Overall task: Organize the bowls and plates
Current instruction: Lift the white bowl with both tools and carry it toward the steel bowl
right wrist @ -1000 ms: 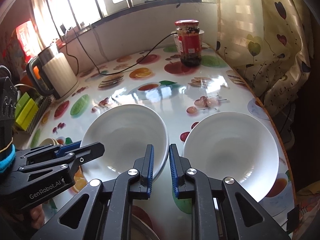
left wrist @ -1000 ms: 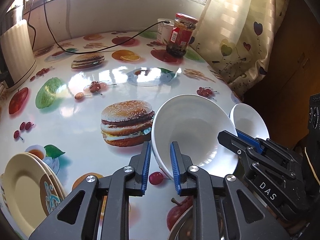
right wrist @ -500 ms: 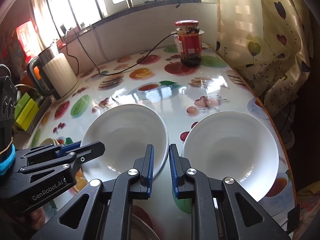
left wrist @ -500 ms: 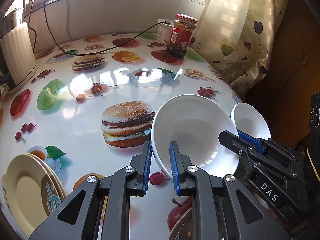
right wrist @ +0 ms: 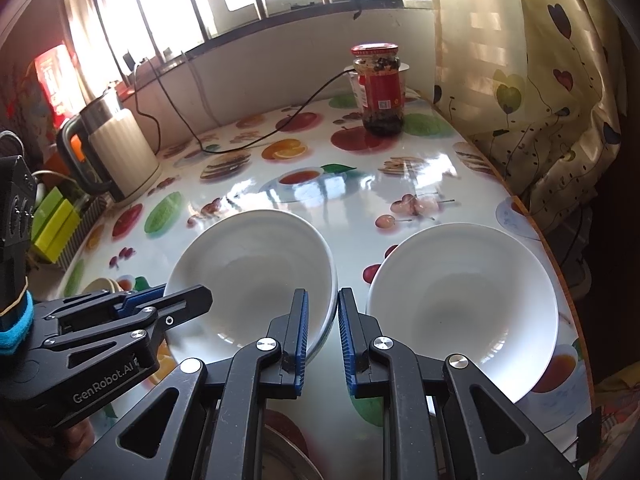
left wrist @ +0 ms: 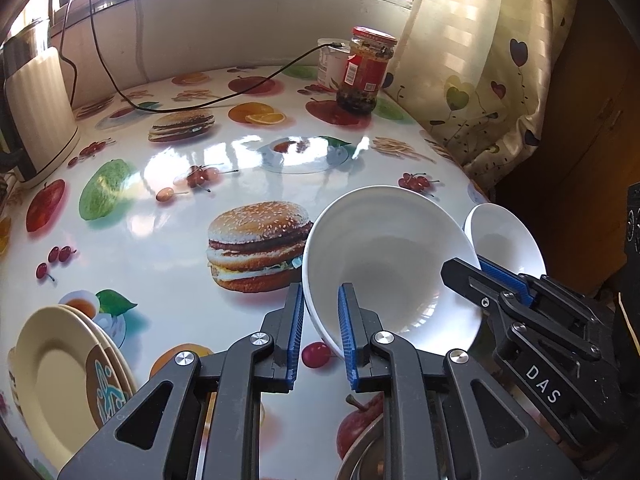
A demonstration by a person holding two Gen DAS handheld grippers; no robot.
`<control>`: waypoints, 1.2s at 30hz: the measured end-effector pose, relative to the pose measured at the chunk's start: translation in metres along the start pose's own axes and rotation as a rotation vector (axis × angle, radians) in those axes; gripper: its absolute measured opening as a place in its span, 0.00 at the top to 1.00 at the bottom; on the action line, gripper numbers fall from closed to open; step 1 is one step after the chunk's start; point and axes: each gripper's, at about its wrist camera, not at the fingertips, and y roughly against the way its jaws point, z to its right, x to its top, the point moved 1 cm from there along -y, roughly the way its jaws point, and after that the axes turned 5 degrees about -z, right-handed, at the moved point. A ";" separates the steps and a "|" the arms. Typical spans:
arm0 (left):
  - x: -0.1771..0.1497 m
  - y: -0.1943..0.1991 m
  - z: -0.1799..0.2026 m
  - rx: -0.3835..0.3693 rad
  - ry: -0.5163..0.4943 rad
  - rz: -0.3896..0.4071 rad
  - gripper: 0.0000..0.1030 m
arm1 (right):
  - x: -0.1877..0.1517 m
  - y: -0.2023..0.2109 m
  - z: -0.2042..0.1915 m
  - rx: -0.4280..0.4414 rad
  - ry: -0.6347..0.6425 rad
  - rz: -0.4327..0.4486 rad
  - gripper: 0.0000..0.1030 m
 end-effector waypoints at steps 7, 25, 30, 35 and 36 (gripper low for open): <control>0.000 0.001 0.001 0.000 0.000 0.003 0.82 | 0.000 0.000 0.000 0.004 0.000 0.001 0.85; -0.003 0.014 0.004 0.012 0.007 0.028 0.82 | 0.002 0.013 -0.003 0.031 -0.010 0.039 0.85; -0.004 0.019 0.005 0.011 0.007 0.035 0.82 | 0.002 0.019 -0.006 0.032 -0.010 0.049 0.85; -0.007 0.027 0.007 0.008 0.006 0.048 0.82 | -0.004 0.026 -0.008 0.033 -0.008 0.058 0.85; -0.008 0.029 0.007 0.005 0.006 0.050 0.82 | -0.004 0.028 -0.008 0.033 -0.008 0.060 0.85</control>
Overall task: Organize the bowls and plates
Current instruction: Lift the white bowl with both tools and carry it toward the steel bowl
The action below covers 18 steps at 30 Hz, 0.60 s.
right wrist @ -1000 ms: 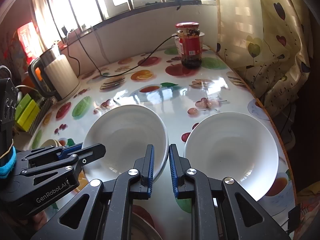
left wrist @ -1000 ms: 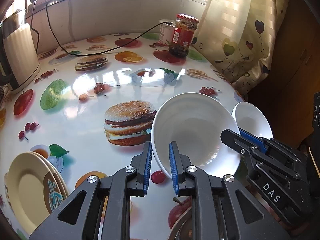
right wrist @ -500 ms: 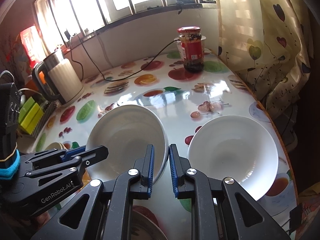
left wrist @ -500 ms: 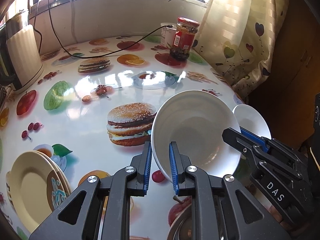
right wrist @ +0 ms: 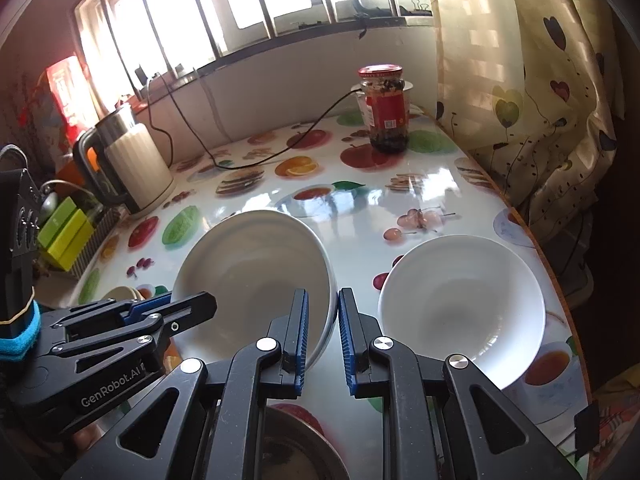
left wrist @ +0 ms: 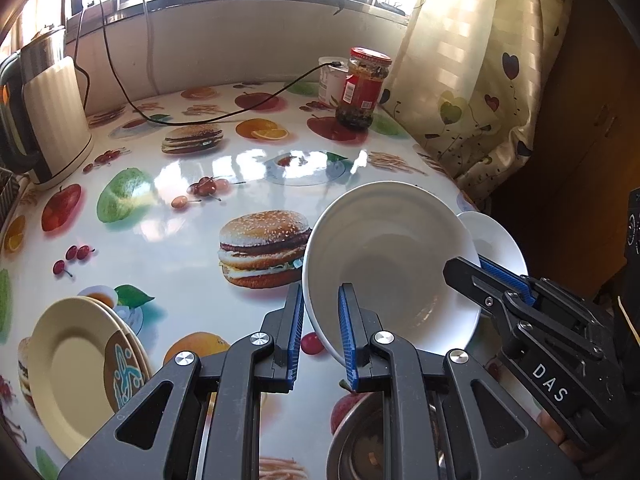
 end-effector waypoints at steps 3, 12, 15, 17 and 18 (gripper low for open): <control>-0.002 0.005 0.001 -0.004 -0.001 0.008 0.82 | -0.002 0.006 -0.001 0.000 -0.002 0.008 0.85; -0.011 0.022 0.006 -0.017 -0.006 0.029 0.82 | -0.011 0.026 -0.008 -0.003 0.002 0.033 0.85; -0.015 0.028 0.007 -0.023 -0.008 0.035 0.82 | -0.014 0.034 -0.011 -0.007 0.002 0.042 0.85; -0.018 0.033 0.009 -0.026 -0.011 0.042 0.82 | -0.017 0.038 -0.012 -0.005 0.001 0.048 0.85; -0.021 0.035 0.009 -0.030 -0.009 0.043 0.82 | -0.018 0.041 -0.013 -0.006 0.001 0.052 0.85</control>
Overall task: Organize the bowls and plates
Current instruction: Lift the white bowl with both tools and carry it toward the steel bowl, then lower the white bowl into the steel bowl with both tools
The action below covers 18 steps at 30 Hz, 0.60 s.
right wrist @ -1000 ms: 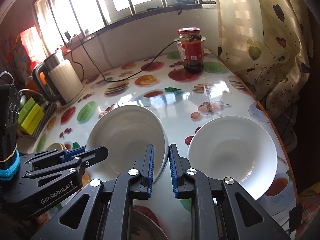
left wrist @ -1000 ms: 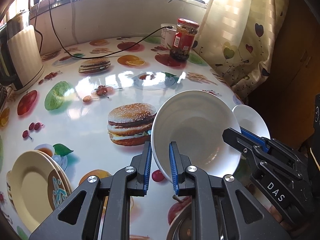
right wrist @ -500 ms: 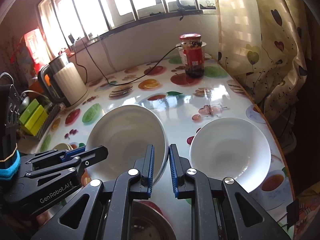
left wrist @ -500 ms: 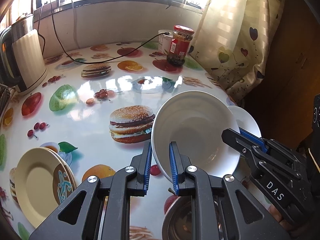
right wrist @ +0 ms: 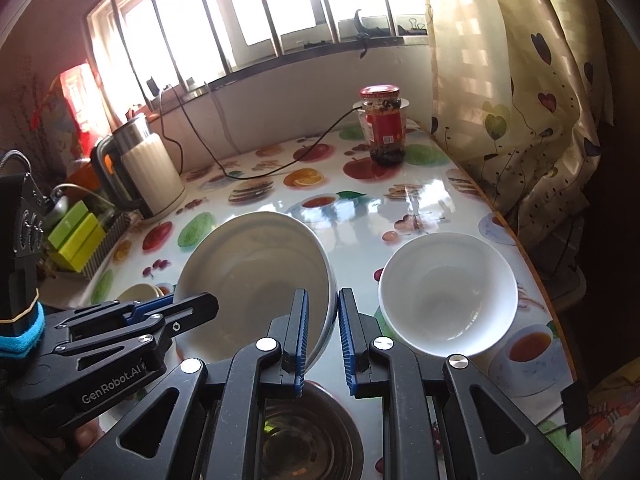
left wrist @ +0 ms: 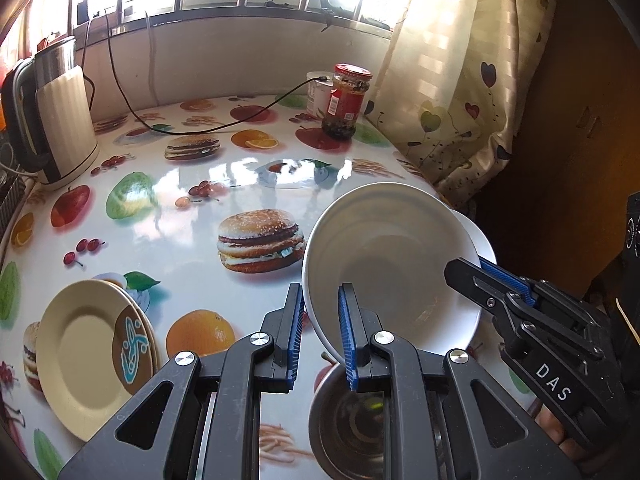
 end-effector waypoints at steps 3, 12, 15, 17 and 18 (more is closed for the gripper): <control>-0.005 0.004 0.001 -0.011 0.000 0.000 0.82 | -0.005 0.007 -0.001 -0.004 -0.002 0.002 0.85; -0.023 0.014 0.005 -0.042 -0.009 -0.008 0.82 | -0.023 0.024 -0.004 -0.015 -0.018 0.004 0.85; -0.029 0.016 0.006 -0.047 -0.013 -0.015 0.82 | -0.030 0.029 -0.005 -0.019 -0.019 0.001 0.85; -0.033 0.017 0.007 -0.054 -0.011 -0.020 0.82 | -0.035 0.031 -0.006 -0.021 -0.023 -0.002 0.85; -0.035 0.017 0.008 -0.055 -0.011 -0.022 0.82 | -0.037 0.033 -0.006 -0.021 -0.027 -0.004 0.85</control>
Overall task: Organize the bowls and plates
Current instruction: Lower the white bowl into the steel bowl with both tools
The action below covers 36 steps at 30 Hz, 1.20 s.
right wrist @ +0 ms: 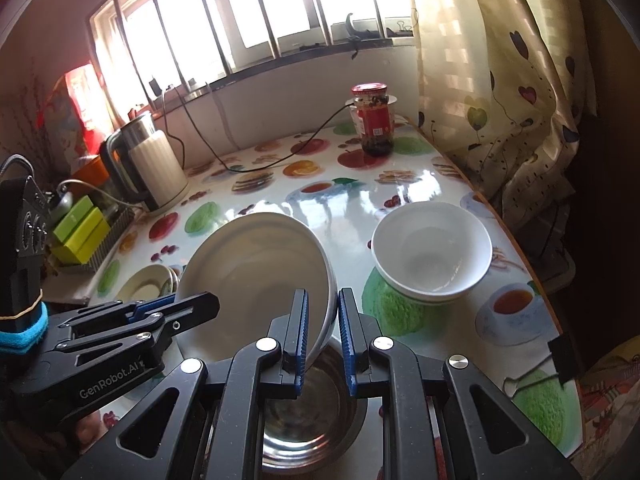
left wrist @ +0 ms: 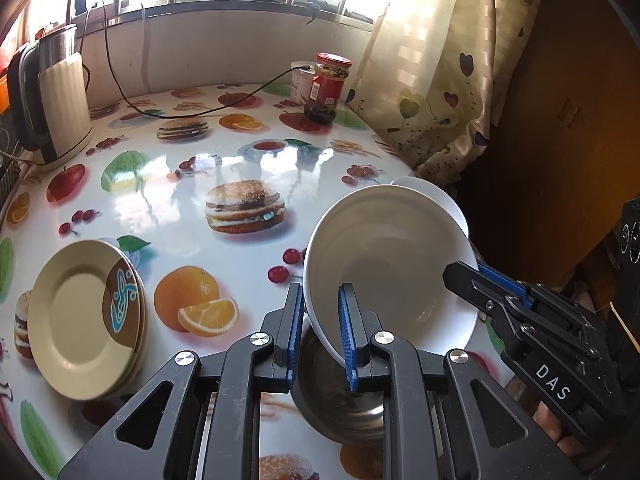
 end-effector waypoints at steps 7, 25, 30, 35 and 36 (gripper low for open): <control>-0.014 0.002 0.003 -0.007 -0.009 -0.021 0.82 | -0.016 0.006 0.000 -0.005 -0.019 -0.007 0.85; -0.037 -0.006 0.005 -0.016 -0.002 -0.079 0.82 | -0.046 0.007 0.005 -0.005 -0.058 -0.041 0.85; -0.041 -0.008 0.005 -0.016 0.004 -0.089 0.82 | -0.052 0.002 0.006 -0.006 -0.062 -0.060 0.85; -0.041 -0.009 0.005 -0.015 0.004 -0.093 0.82 | -0.054 0.001 0.007 -0.005 -0.066 -0.065 0.85; -0.041 -0.010 0.005 -0.015 0.005 -0.095 0.82 | -0.054 0.001 0.007 -0.005 -0.065 -0.066 0.85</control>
